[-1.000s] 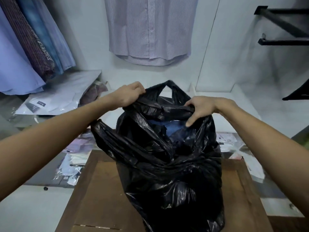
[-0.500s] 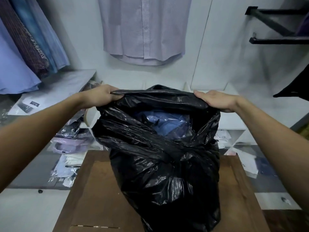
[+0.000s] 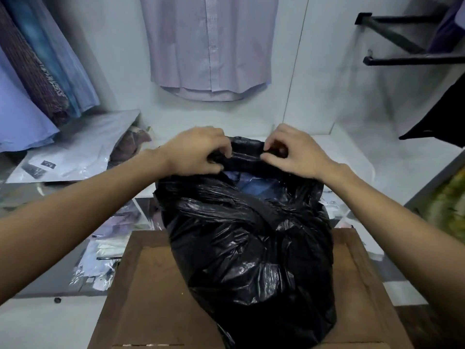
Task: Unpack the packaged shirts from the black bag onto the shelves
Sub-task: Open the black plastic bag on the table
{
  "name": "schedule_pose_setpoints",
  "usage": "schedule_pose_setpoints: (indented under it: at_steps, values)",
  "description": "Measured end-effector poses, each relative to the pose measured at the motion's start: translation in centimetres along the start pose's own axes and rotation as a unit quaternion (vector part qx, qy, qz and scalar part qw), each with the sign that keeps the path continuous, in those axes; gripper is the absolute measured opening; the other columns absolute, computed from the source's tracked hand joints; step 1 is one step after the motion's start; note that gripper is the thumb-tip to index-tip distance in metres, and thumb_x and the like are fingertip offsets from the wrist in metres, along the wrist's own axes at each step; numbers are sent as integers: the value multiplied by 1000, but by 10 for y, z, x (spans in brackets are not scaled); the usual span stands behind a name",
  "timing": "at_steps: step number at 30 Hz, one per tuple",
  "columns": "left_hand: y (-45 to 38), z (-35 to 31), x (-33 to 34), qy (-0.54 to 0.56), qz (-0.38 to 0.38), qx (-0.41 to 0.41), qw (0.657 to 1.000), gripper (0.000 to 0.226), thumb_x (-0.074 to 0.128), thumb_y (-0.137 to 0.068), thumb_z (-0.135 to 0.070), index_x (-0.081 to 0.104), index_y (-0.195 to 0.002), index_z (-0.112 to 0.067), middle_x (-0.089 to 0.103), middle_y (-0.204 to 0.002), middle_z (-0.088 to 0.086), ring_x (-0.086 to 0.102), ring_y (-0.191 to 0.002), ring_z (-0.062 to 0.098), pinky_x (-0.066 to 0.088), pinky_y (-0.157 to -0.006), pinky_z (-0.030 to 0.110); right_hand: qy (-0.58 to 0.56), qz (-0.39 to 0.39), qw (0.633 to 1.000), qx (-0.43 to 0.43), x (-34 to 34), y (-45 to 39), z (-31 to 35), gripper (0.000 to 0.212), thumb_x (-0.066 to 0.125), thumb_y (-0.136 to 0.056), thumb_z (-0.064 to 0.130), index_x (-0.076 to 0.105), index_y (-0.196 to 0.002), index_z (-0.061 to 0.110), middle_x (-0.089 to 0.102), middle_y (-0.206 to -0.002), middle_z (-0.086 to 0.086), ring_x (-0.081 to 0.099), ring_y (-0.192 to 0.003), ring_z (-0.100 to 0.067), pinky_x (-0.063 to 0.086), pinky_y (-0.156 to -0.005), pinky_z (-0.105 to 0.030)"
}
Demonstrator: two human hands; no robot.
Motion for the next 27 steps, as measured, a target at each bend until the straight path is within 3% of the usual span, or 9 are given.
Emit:
schedule_pose_setpoints:
  at_steps: [2,5,8,10,14,19,22,25,27]
  values:
    - [4,-24,22,91,150,16,984,22,75,-88,-39,70,-105,-25,68,-98,-9,64,-88,11,49,-81,27,-134,216,963,94,18,14,17,26,76,-85,54,74,-96,31,72,-87,6,68,-82,-17,54,-78,-31]
    - [18,-51,58,102,273,16,957,42,64,-91,-59,63,-124,-33,69,-114,-10,67,-99,7,52,-90,30,-91,471,868,127,47,55,34,65,56,-76,87,70,-118,40,71,-115,19,65,-106,-4,49,-101,-28]
    - [29,-71,75,0,292,29,956,83,51,-77,-86,42,-145,-38,54,-134,-9,52,-124,14,43,-104,39,-4,581,795,173,64,91,36,104,56,-59,99,49,-146,42,48,-150,20,45,-140,-9,33,-120,-37]
    - [35,-89,79,-2,308,29,951,92,52,-74,-89,38,-149,-38,55,-136,-11,48,-127,16,37,-107,39,24,615,762,200,68,107,36,122,69,-52,93,31,-156,41,35,-160,15,34,-149,-13,29,-123,-39]
    - [55,-115,100,20,342,-43,938,107,51,-63,-97,31,-151,-40,65,-134,-8,56,-126,21,32,-112,40,64,621,750,218,68,129,40,140,89,-40,75,15,-155,43,40,-157,11,45,-140,-17,40,-117,-40]
    - [83,-123,111,-120,357,-63,924,54,59,-89,-53,50,-139,-34,65,-128,3,60,-119,27,38,-108,41,184,640,727,169,62,167,30,129,92,-58,57,15,-159,37,55,-146,2,55,-132,-21,46,-107,-31]
    - [97,-125,105,-75,363,-108,922,60,65,-80,-64,52,-131,-35,55,-126,-3,52,-121,21,40,-101,44,258,484,834,60,54,173,31,60,74,-78,41,56,-134,28,70,-121,-4,67,-113,-29,55,-90,-36]
    - [93,-145,100,42,279,-152,947,57,70,-70,-74,47,-97,-29,50,-97,-13,51,-93,14,43,-81,37,209,299,931,30,50,189,39,59,63,-78,19,53,-135,32,70,-115,3,70,-103,-29,53,-77,-37]
    - [91,-159,102,43,238,-145,959,41,70,-81,-48,36,-95,-29,57,-92,-8,56,-87,21,42,-68,38,183,173,968,-24,48,203,49,62,73,-62,11,58,-121,24,68,-102,5,72,-85,-25,51,-57,-33]
Point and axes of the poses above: each hand's wrist, its own y-axis away from the middle knuckle, its own x-axis out of the palm, z = x × y, the point moved 6 cm from there along -y, towards the middle knuckle
